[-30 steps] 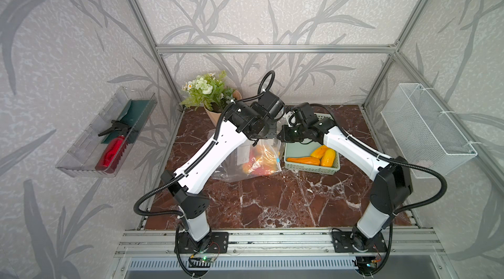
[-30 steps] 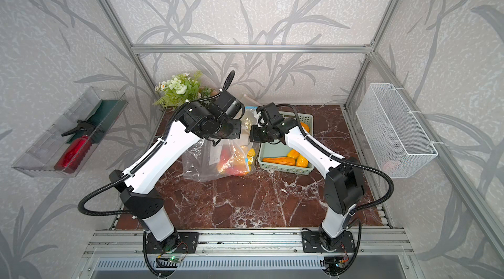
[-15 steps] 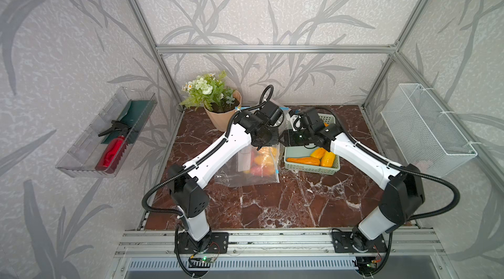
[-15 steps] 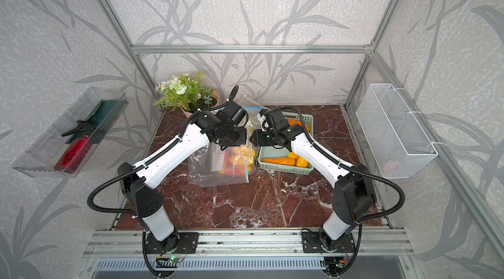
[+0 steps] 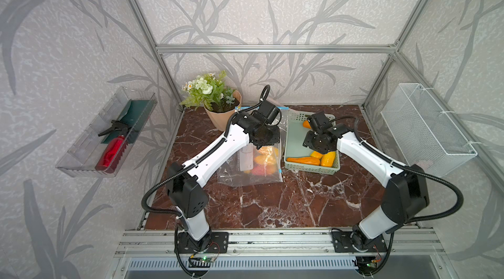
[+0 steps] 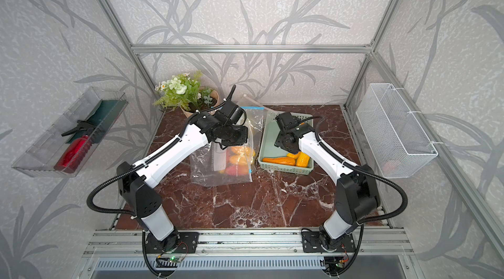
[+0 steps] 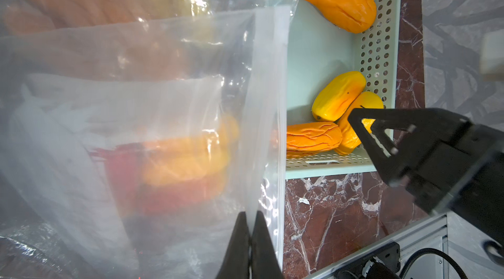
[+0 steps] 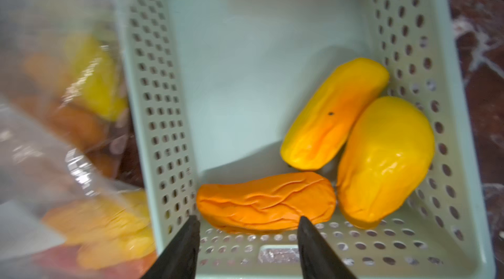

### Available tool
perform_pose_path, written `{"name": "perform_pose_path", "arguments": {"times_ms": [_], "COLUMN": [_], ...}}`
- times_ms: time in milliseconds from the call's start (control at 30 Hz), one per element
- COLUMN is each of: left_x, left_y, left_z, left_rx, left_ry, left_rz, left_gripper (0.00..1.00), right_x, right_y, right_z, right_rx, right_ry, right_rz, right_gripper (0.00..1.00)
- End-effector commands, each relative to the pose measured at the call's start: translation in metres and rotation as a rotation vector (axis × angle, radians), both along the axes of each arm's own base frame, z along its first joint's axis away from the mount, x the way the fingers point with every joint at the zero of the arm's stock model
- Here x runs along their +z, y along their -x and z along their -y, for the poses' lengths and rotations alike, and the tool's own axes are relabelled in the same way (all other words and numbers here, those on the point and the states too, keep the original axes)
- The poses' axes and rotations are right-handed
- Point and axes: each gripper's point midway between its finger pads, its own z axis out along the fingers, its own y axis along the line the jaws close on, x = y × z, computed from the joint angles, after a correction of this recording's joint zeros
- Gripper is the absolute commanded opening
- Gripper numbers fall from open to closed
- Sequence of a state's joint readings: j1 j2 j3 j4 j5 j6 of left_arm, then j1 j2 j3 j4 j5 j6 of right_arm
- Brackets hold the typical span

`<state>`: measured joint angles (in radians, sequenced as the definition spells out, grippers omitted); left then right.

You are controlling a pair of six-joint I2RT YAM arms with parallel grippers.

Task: Place the mango in a zip-top bag and seal the zipper
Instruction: Pick up the mango from the basket.

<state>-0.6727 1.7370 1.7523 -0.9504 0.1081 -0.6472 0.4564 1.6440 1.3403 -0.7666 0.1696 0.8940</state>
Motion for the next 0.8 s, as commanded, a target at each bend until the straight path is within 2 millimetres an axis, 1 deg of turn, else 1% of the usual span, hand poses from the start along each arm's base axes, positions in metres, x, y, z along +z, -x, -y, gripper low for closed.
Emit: {"name": "perform_pose_path", "arguments": {"times_ms": [0,33,233,300,400,600,700,767], "left_x": [0.016,0.017,0.021,0.021,0.021,0.023,0.025,0.026], "left_y": [0.003,0.004,0.004,0.005,0.007,0.008,0.008,0.009], "left_z": [-0.003,-0.004,-0.006,-0.007,-0.009,-0.01,-0.01,-0.009], "left_rx": [-0.01,-0.011,-0.006,-0.001,0.001,0.0,-0.002,-0.007], "left_ry": [0.032,0.032,0.048,0.052,0.058,0.064,0.067,0.07], "left_rz": [0.032,0.032,0.037,0.035,0.036,0.035,0.036,0.035], "left_gripper": [0.0,0.0,0.0,0.0,0.0,0.0,0.0,0.0], "right_x": [-0.009,-0.019,-0.056,-0.065,-0.071,-0.095,-0.099,-0.099], "right_y": [0.003,0.0,-0.002,-0.01,-0.025,-0.032,-0.041,-0.043], "right_z": [0.024,0.025,0.045,0.045,0.047,0.053,0.054,0.055], "right_rx": [-0.198,-0.227,-0.42,-0.444,-0.452,-0.476,-0.44,-0.428], "right_ry": [0.062,0.066,0.071,0.035,0.032,0.061,0.086,0.099], "right_rz": [-0.056,-0.086,-0.204,-0.21,-0.201,-0.25,-0.239,-0.245], "right_gripper": [0.6,0.6,0.61,0.61,0.62,0.62,0.6,0.6]}}
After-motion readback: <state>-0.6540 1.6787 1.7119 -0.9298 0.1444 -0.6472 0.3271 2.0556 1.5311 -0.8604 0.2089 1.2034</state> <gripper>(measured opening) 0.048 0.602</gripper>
